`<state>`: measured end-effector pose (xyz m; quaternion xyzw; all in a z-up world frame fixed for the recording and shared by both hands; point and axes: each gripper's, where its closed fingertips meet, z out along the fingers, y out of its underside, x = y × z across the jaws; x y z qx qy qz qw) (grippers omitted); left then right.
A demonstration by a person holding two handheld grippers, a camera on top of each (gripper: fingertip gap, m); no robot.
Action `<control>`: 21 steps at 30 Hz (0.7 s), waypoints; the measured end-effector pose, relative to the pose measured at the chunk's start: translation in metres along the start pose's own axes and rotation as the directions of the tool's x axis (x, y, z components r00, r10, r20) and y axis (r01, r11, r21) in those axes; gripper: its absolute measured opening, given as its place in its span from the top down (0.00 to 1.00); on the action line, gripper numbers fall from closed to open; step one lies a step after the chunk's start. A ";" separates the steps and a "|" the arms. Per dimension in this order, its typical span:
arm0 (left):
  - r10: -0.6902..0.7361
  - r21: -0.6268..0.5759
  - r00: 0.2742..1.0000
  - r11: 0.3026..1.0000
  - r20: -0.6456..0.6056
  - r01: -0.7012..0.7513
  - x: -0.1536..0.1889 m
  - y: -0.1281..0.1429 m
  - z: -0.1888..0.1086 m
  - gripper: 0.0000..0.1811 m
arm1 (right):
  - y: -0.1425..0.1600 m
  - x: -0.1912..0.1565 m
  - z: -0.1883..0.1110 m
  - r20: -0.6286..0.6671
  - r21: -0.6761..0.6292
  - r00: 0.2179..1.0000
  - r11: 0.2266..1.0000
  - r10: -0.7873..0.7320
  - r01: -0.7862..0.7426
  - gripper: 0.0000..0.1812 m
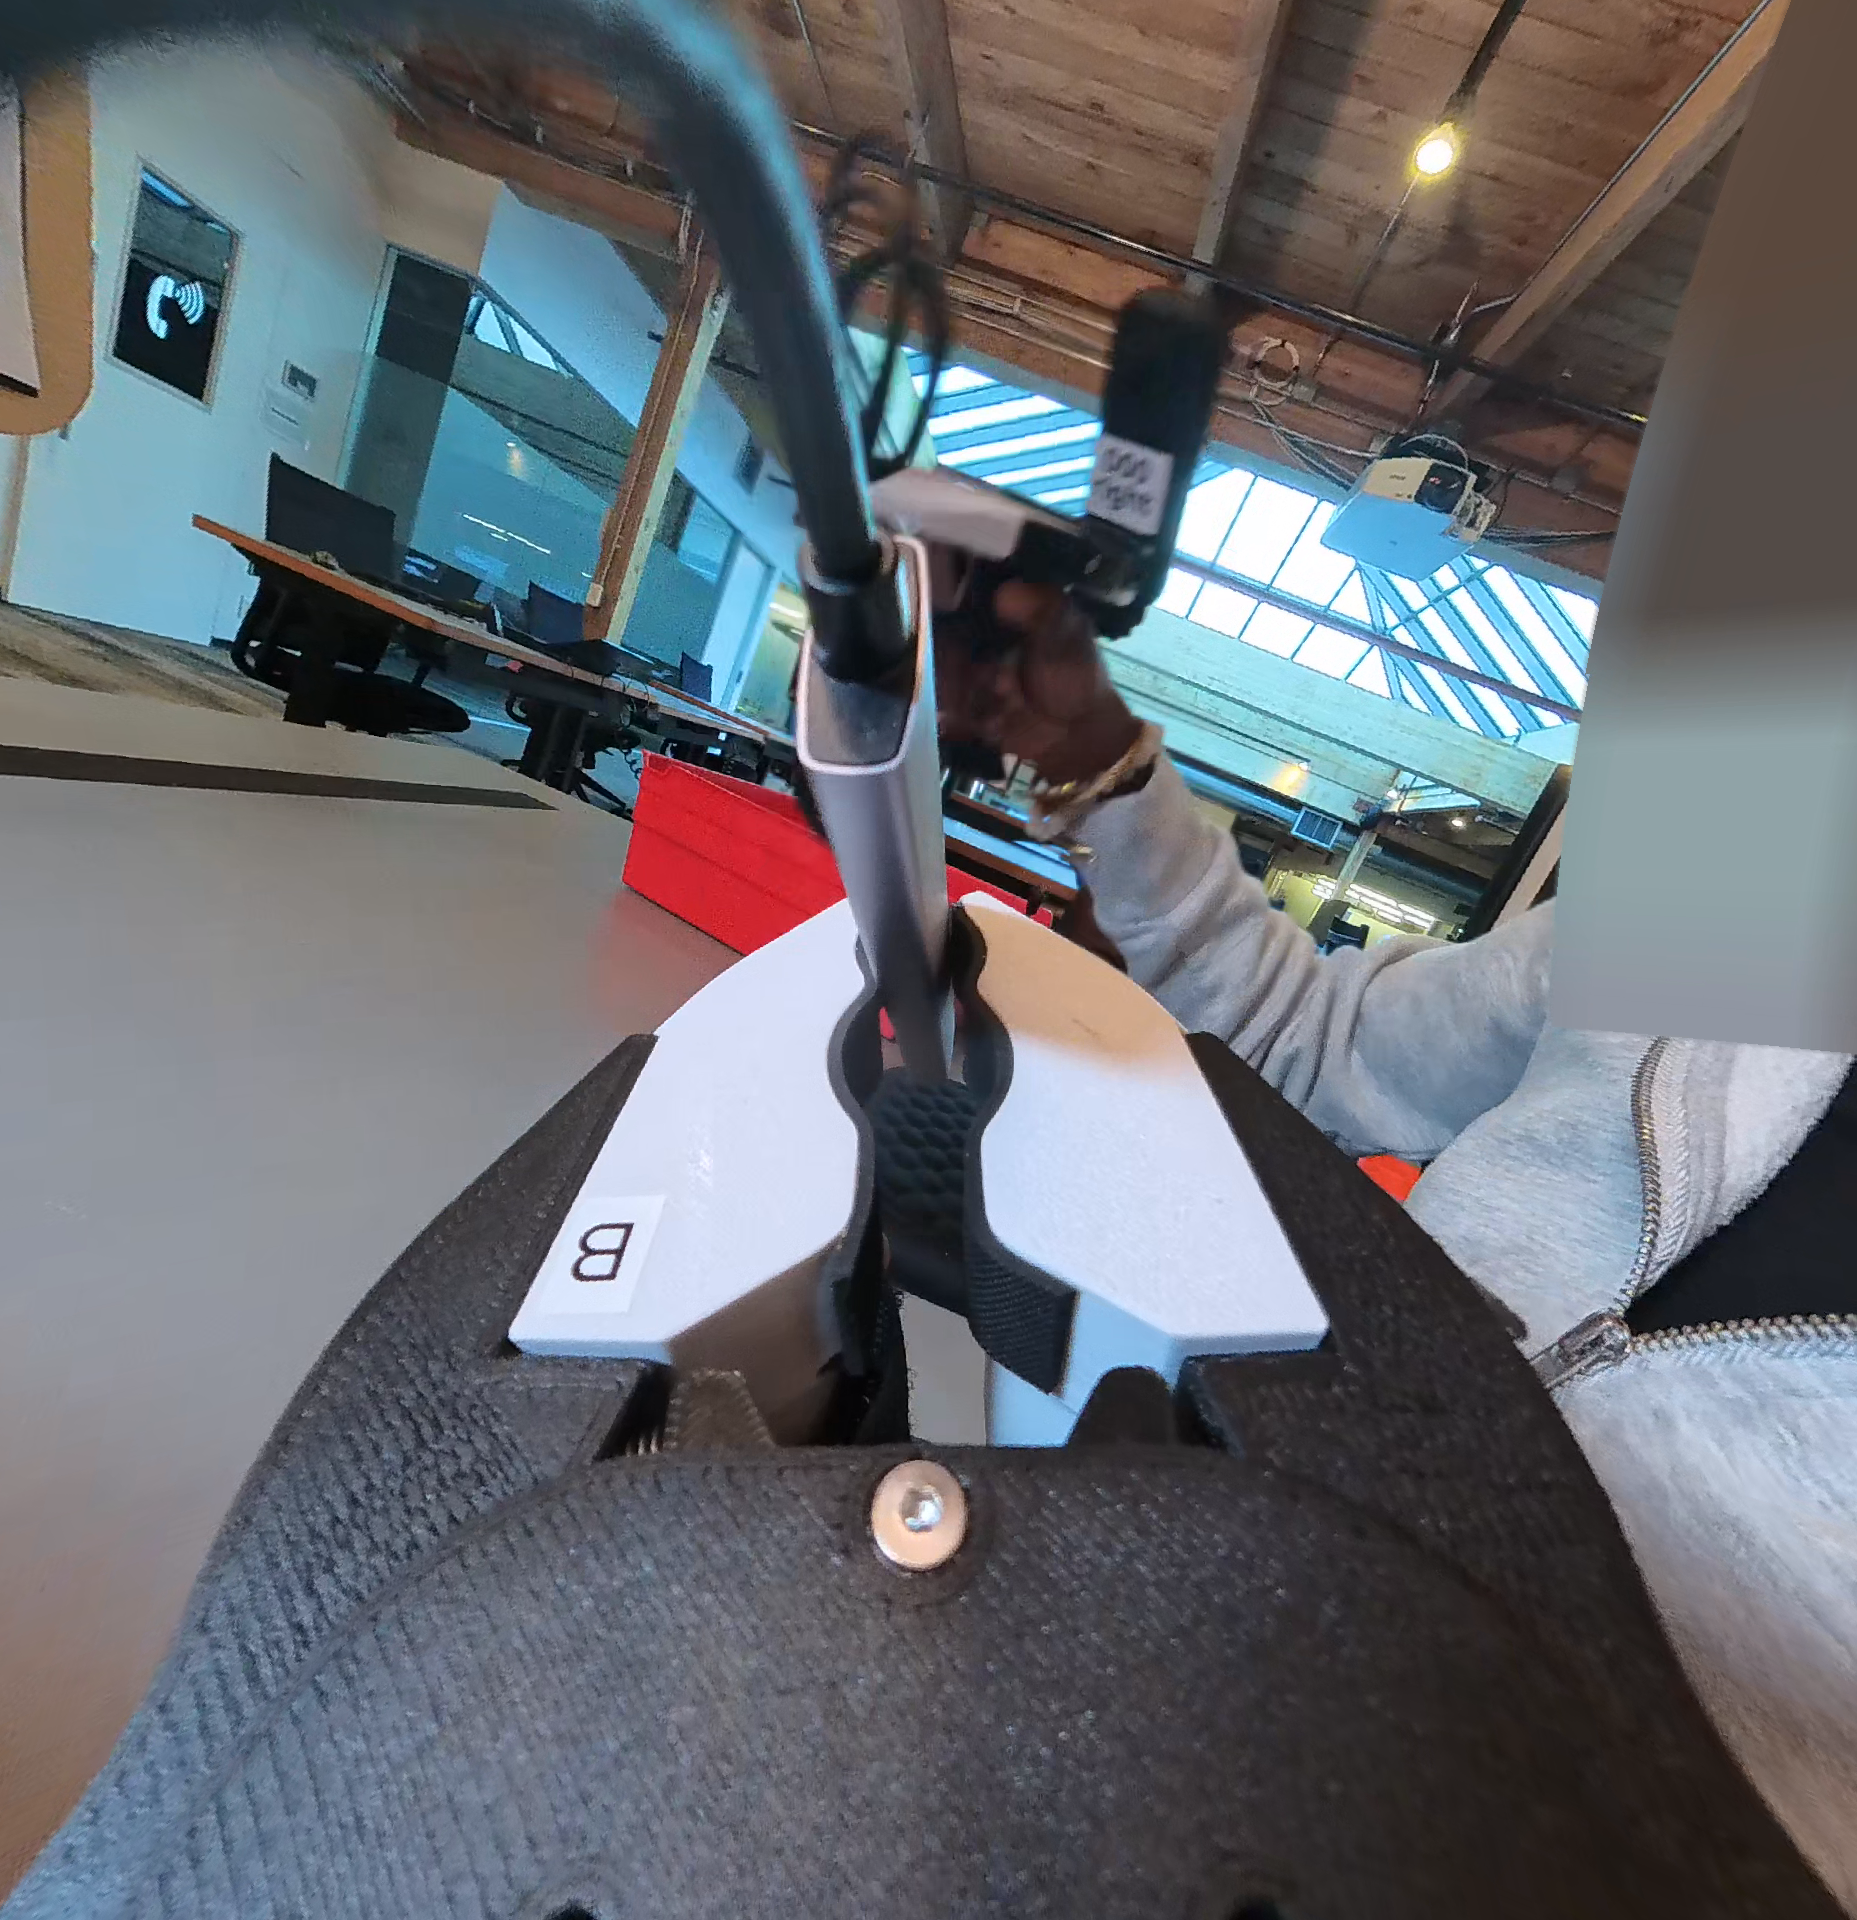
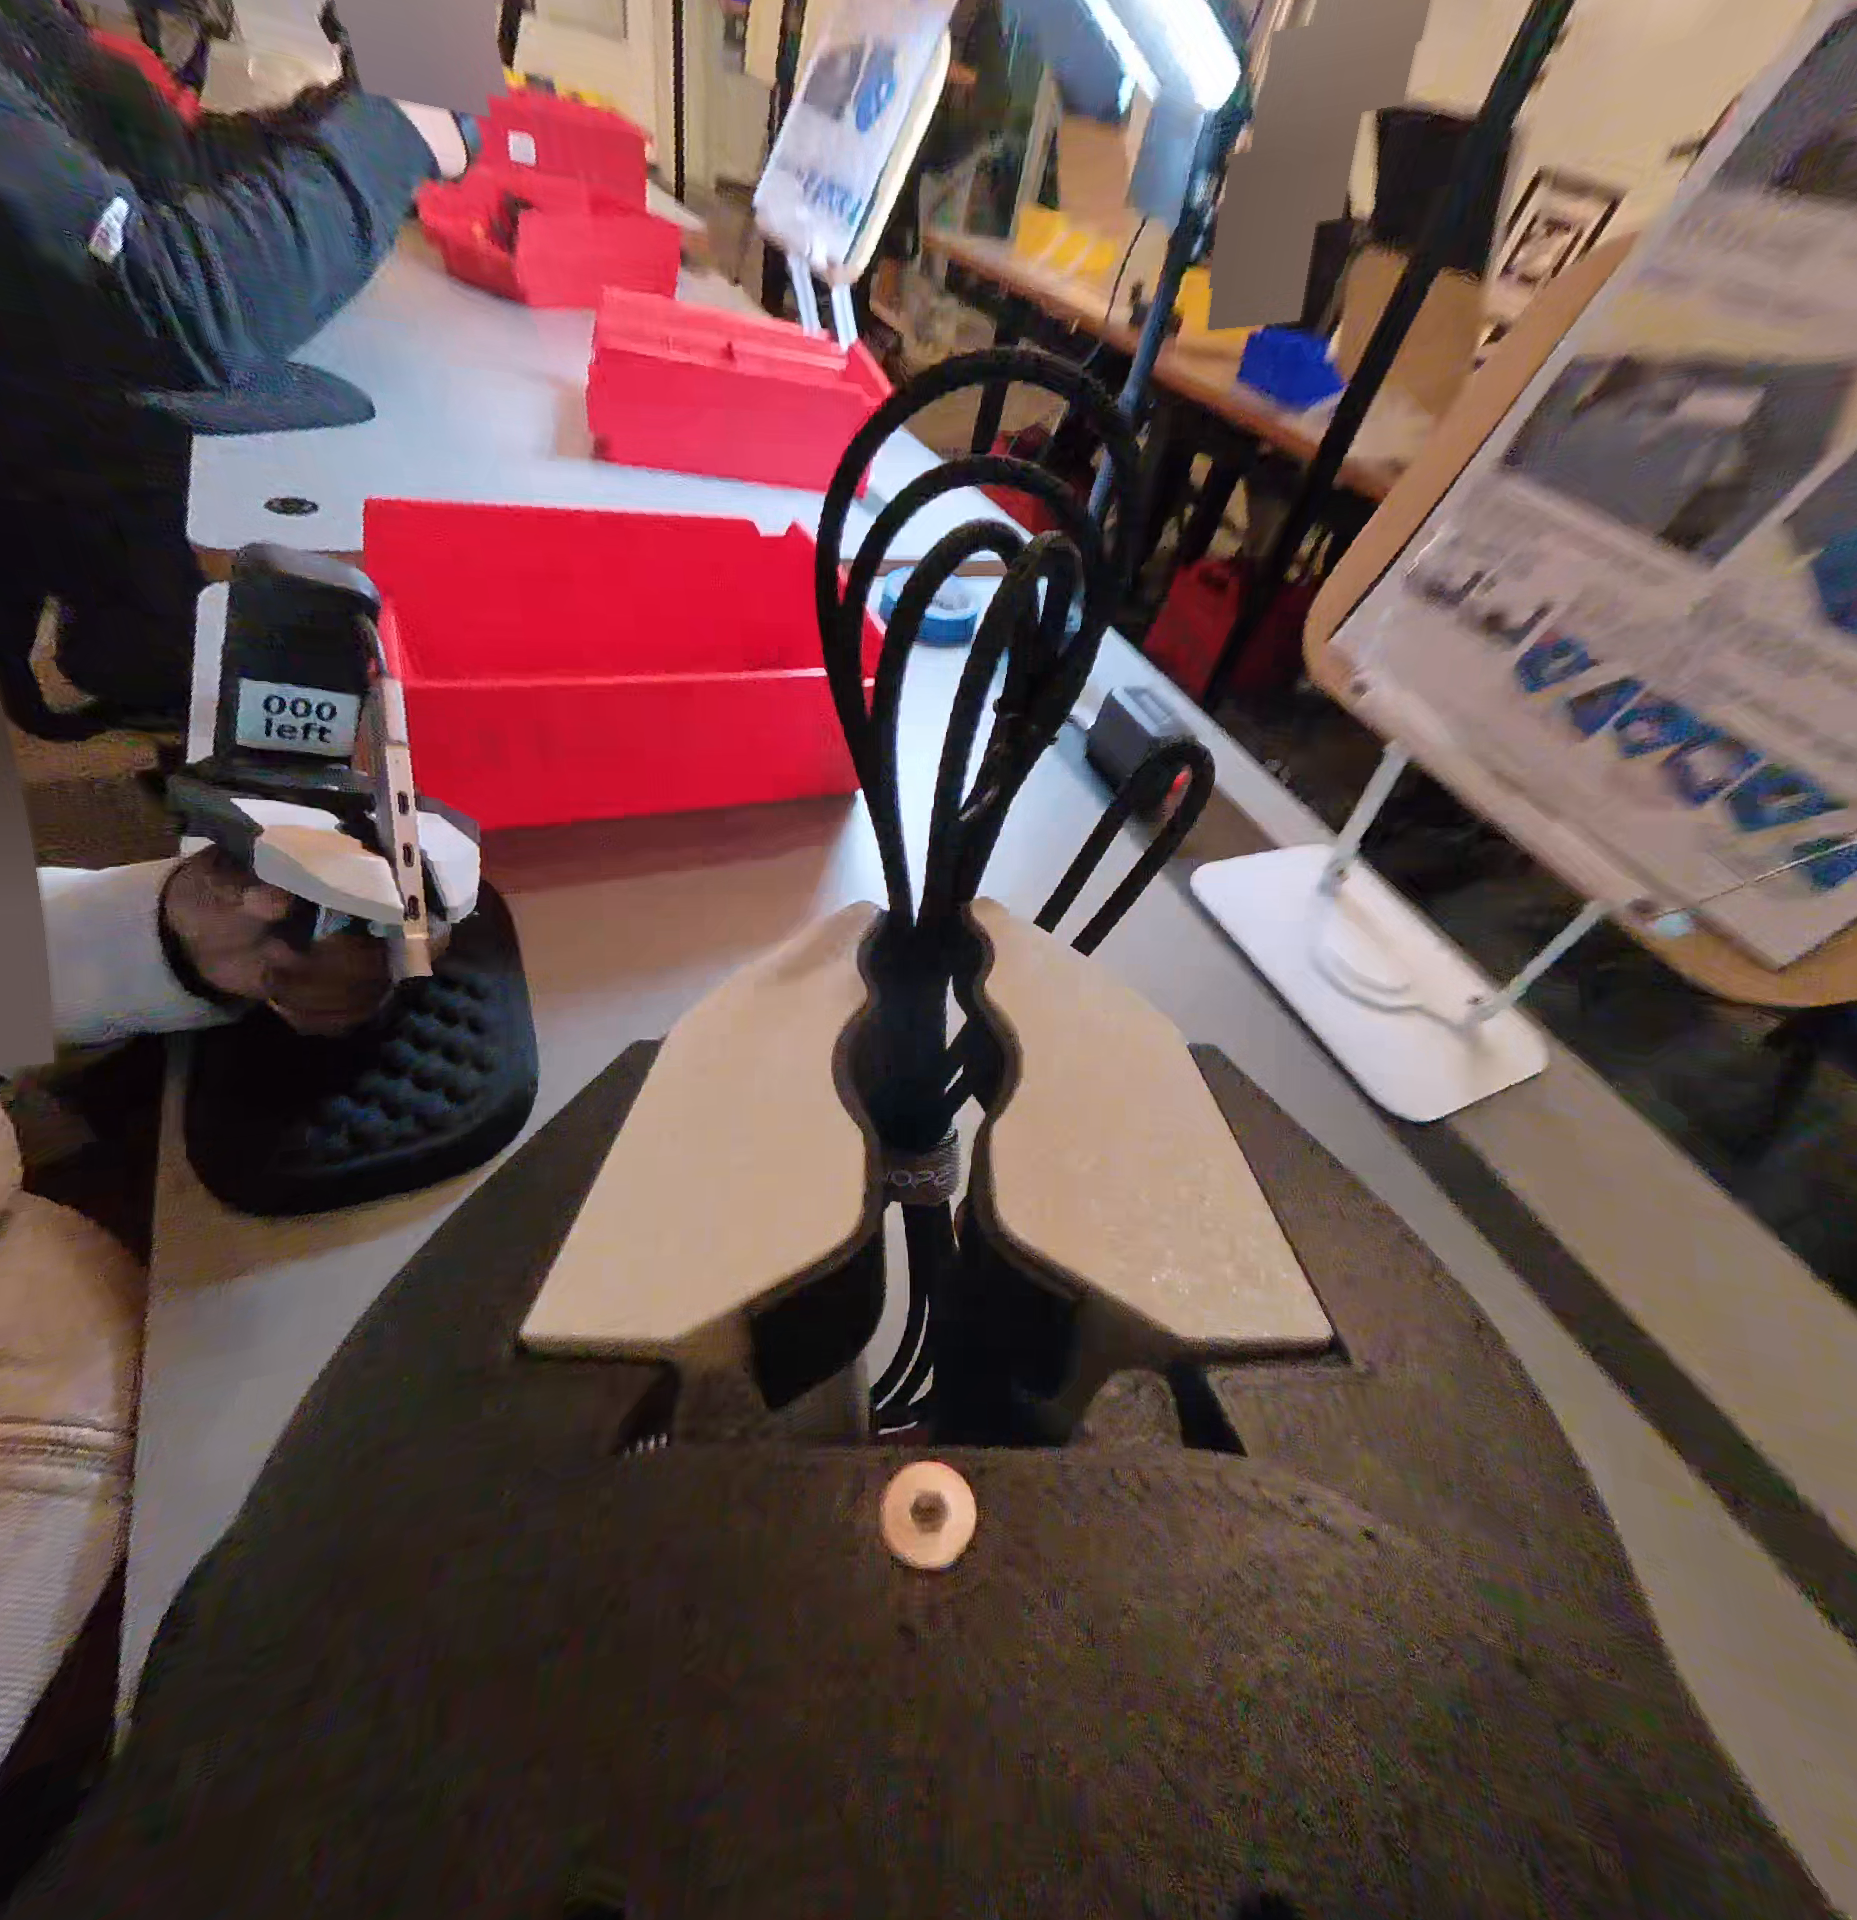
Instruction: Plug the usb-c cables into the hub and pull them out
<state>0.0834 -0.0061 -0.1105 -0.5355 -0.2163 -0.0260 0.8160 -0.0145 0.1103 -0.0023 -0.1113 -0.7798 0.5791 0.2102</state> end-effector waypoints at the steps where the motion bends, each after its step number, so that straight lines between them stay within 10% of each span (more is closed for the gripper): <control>1: -0.001 0.000 1.000 1.000 0.001 0.001 0.000 0.000 0.000 0.95 | -0.013 0.005 -0.021 -0.033 0.037 0.998 0.998 -0.049 0.050 0.94; 6: -0.007 -0.003 1.000 1.000 0.002 0.007 -0.001 0.000 0.000 0.95 | -0.007 0.028 -0.106 -0.181 -0.084 0.917 0.935 -0.355 0.345 0.94; 11: -0.021 -0.006 1.000 1.000 0.007 0.021 -0.003 0.001 0.001 0.95 | 0.087 0.061 -0.175 -0.124 -0.471 0.858 0.791 -0.499 0.391 0.94; 17: -0.038 -0.018 0.999 0.999 0.015 0.039 -0.006 0.002 0.002 0.95 | 0.206 0.091 -0.233 -0.003 -0.780 0.906 0.568 -0.423 0.263 0.94; 21: -0.048 -0.021 0.999 0.999 0.017 0.048 -0.007 0.003 0.002 0.95 | 0.249 0.081 -0.226 0.085 -0.803 0.965 0.556 -0.249 0.214 0.94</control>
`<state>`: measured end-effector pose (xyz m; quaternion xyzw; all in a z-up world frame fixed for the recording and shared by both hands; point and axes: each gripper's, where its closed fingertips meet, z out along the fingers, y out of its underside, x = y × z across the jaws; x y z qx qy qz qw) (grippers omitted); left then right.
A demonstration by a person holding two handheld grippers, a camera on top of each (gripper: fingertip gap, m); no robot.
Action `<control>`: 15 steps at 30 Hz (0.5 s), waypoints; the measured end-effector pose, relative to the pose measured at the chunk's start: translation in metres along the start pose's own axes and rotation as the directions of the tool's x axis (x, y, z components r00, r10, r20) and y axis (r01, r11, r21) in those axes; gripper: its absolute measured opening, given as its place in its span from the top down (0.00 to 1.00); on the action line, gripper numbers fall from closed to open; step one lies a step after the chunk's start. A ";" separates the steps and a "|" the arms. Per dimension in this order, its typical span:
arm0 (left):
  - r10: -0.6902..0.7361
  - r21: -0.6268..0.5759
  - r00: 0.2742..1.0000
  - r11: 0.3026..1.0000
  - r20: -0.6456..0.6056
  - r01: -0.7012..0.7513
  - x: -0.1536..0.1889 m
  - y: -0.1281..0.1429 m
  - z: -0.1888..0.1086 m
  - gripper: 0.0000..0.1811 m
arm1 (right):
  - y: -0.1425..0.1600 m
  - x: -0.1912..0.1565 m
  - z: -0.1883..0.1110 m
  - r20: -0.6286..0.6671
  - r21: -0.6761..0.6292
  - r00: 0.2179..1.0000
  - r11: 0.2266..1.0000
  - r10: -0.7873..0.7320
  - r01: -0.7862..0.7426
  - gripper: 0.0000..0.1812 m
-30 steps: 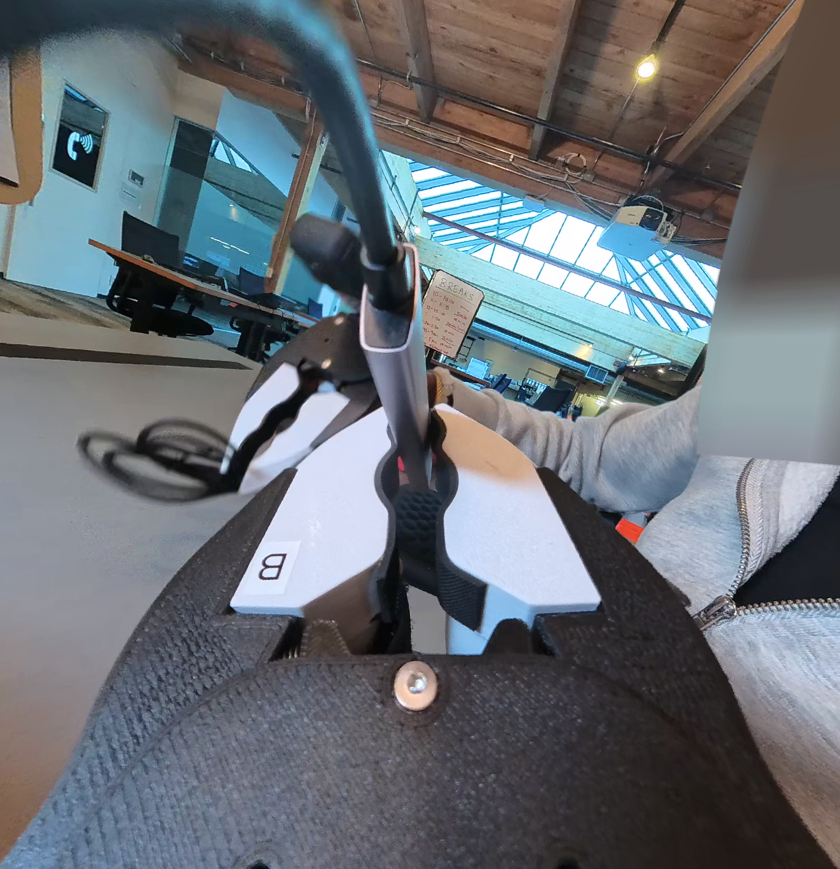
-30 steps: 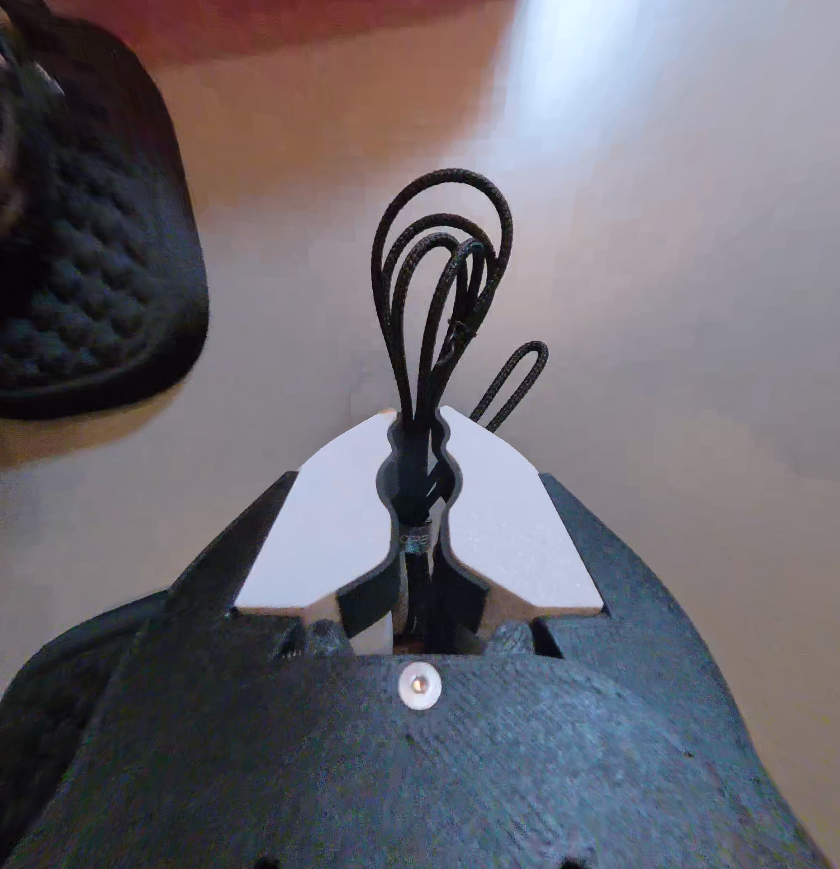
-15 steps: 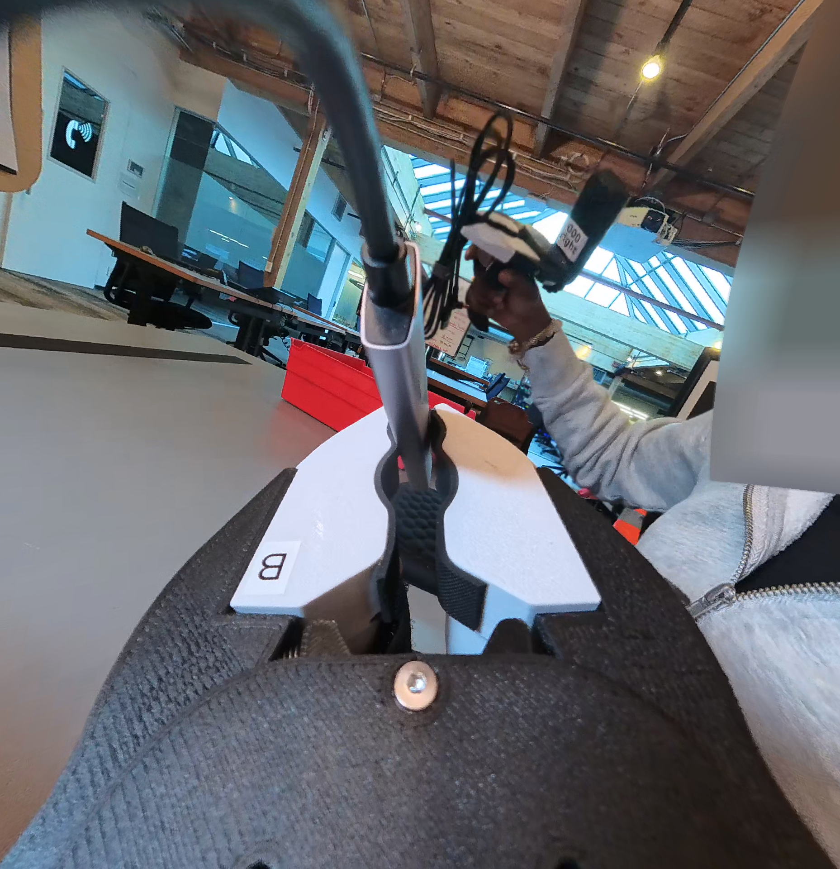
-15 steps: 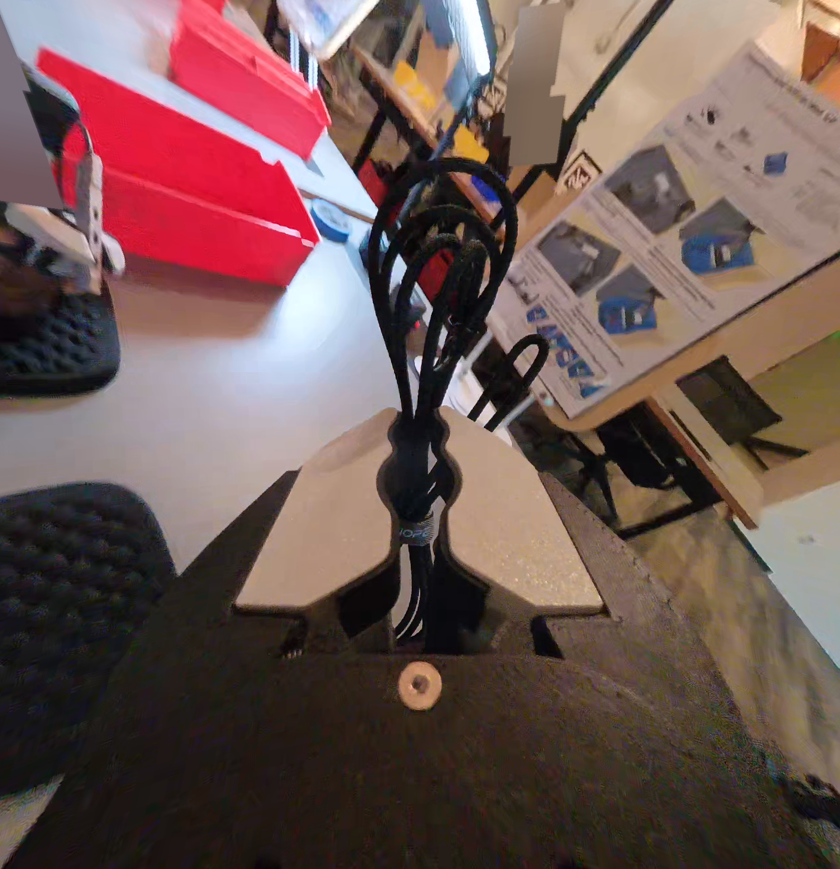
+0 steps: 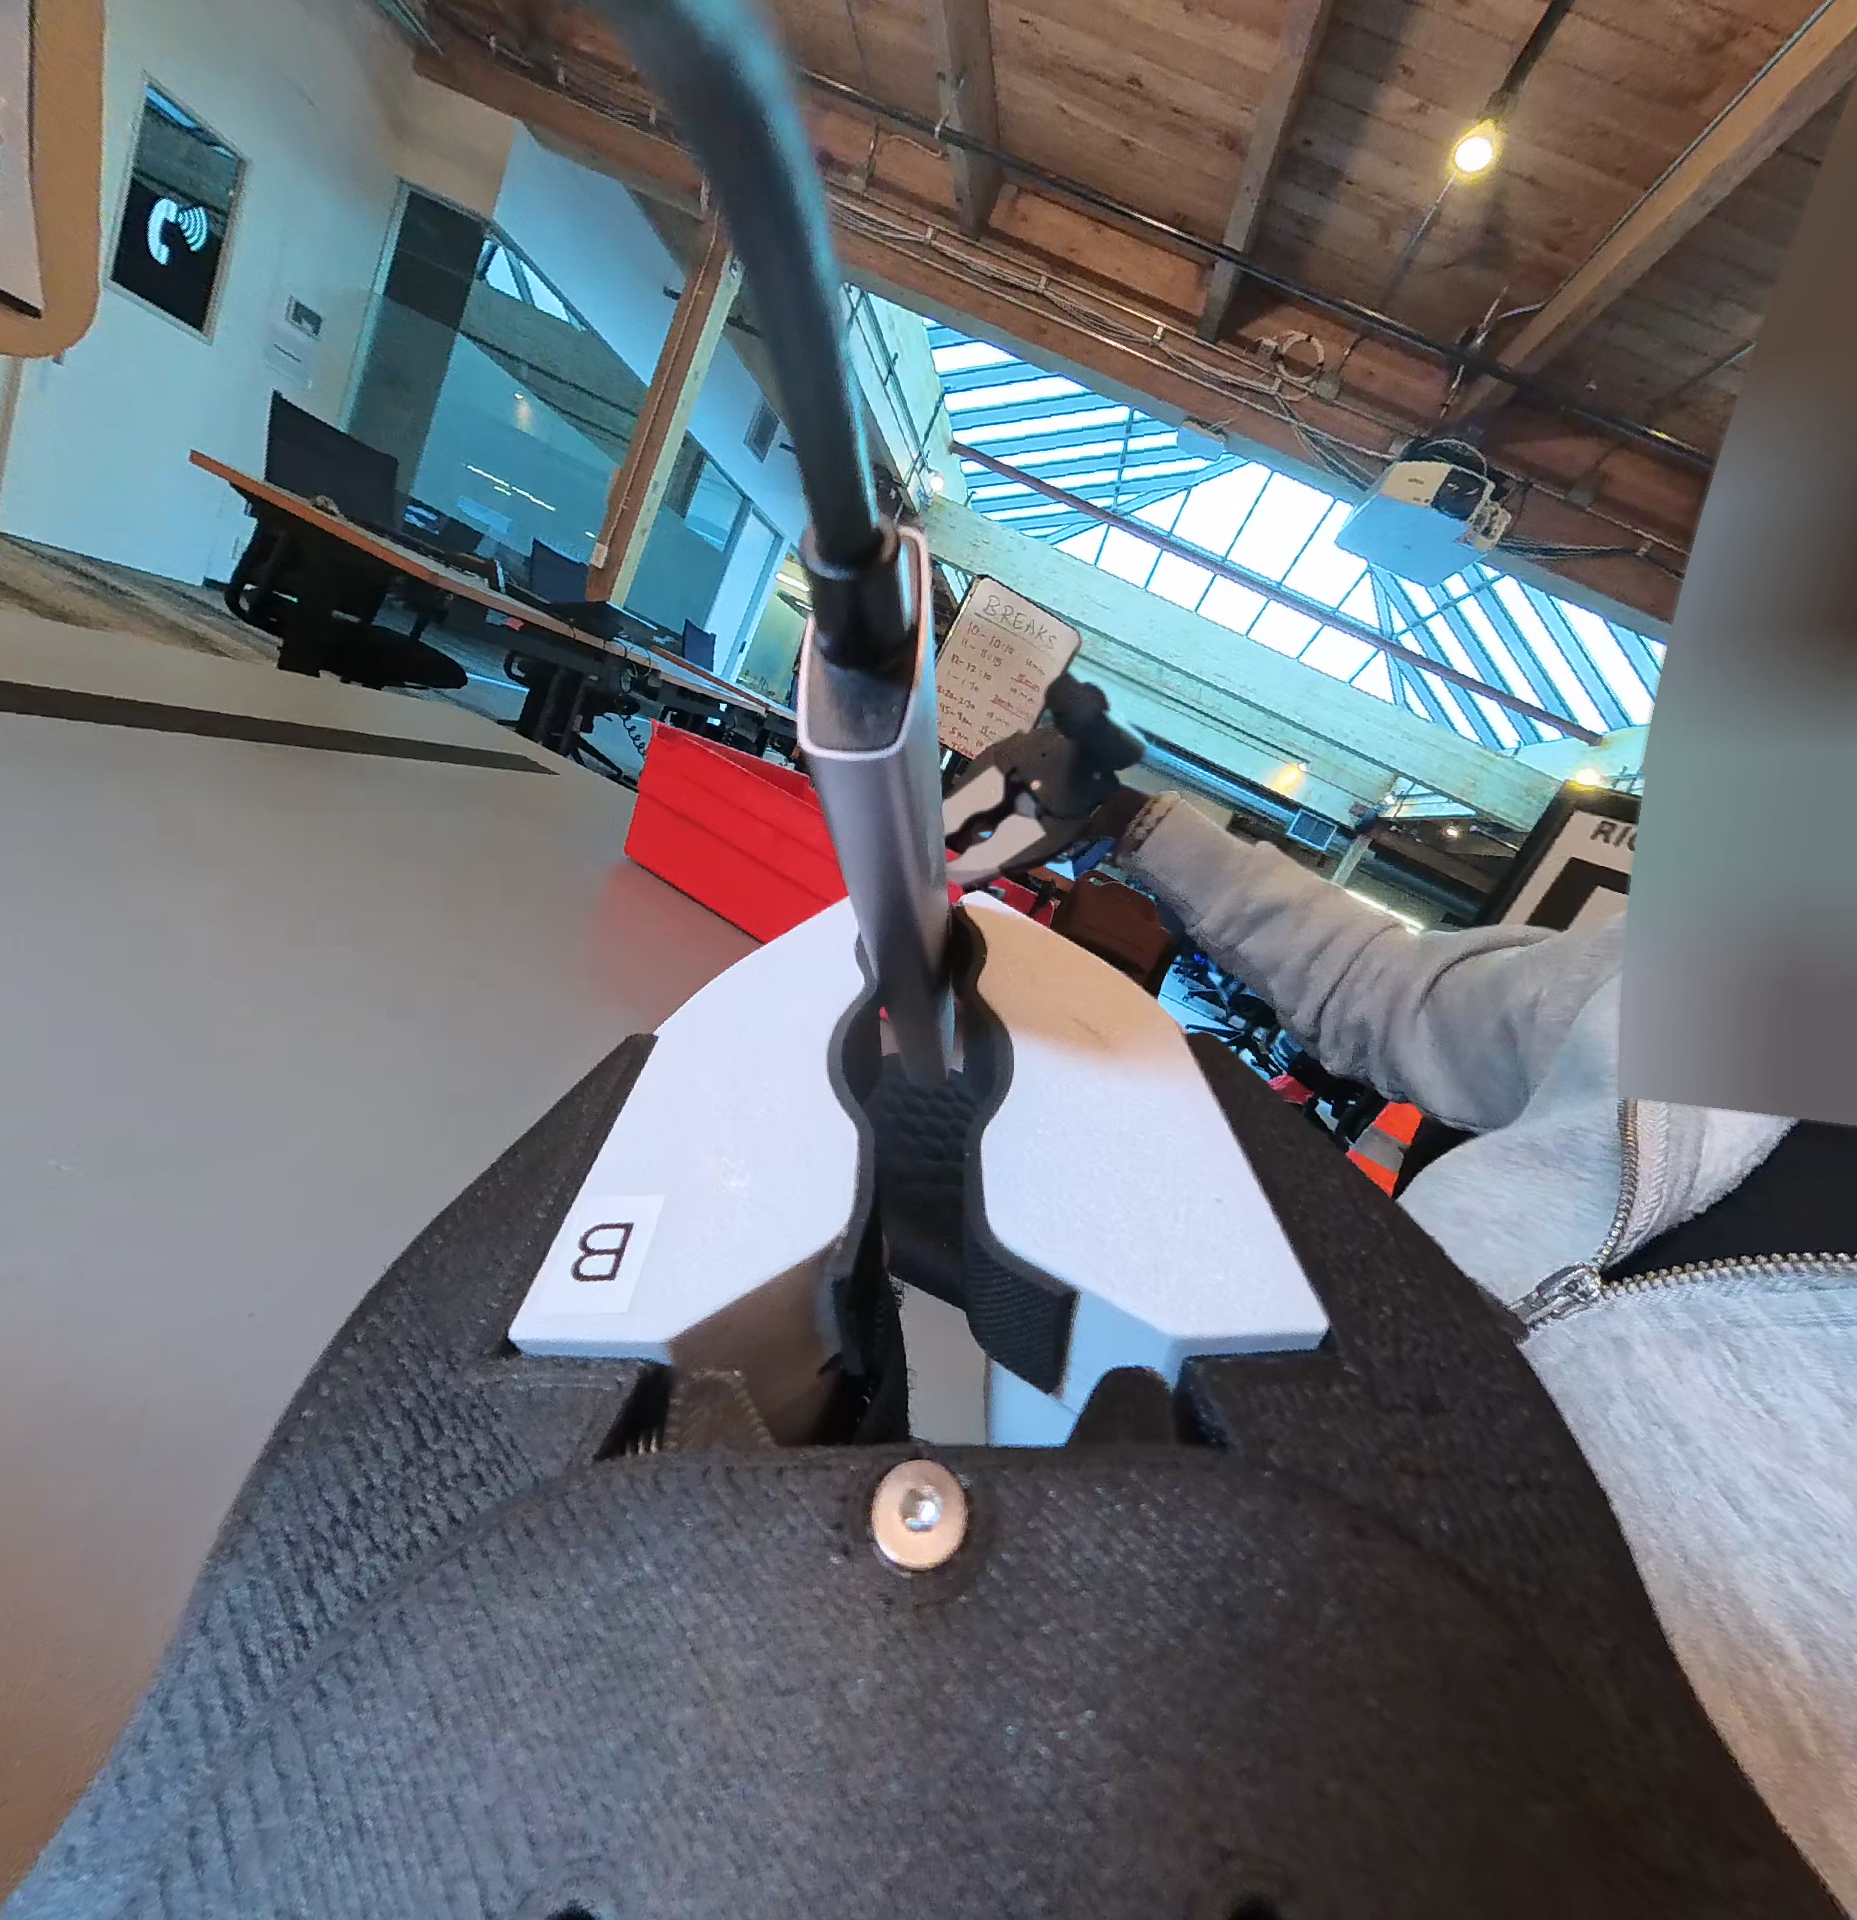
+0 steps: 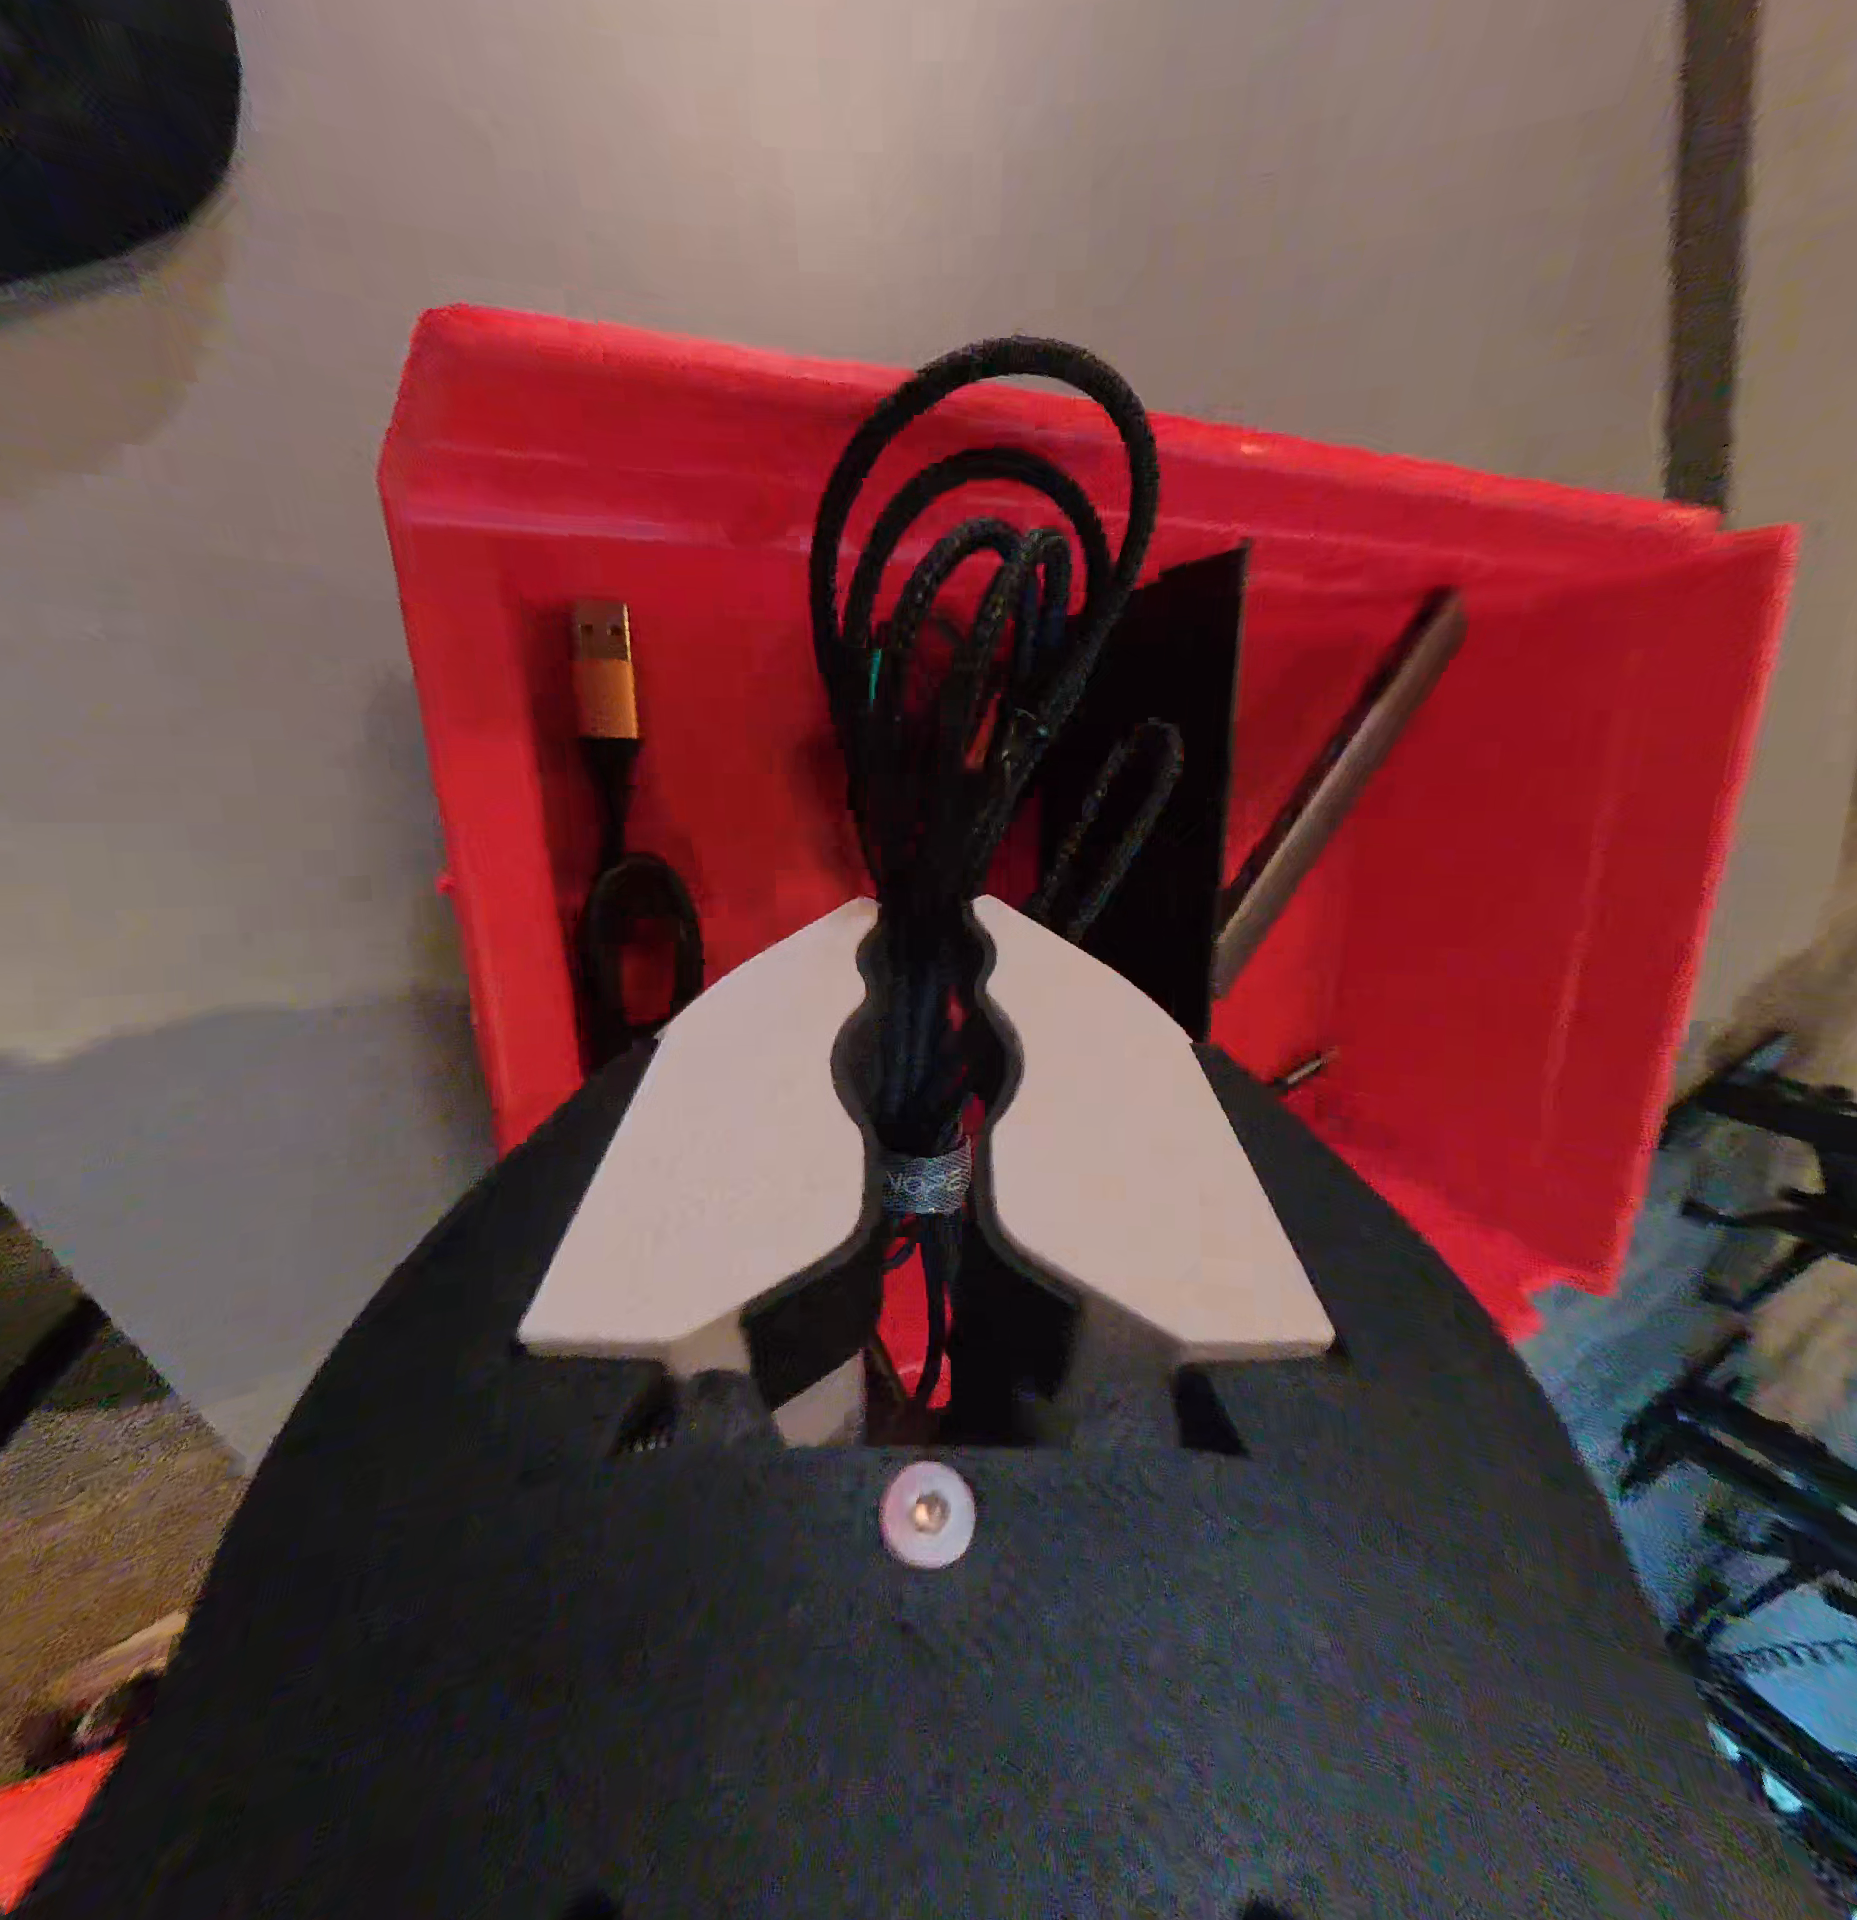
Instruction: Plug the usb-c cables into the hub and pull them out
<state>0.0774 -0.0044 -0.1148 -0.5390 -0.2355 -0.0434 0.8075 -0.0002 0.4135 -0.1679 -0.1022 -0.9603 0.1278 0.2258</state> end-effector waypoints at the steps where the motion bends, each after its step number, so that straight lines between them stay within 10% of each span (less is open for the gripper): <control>1: -0.003 0.000 1.000 1.000 0.000 0.003 0.000 0.000 0.000 0.95 | 0.002 -0.004 0.006 0.041 -0.024 0.999 1.000 0.009 -0.008 0.93; 15: -0.002 0.009 1.000 1.000 -0.008 0.002 0.001 -0.002 -0.001 0.95 | 0.018 -0.020 0.040 0.166 -0.268 0.970 0.955 0.178 -0.129 0.80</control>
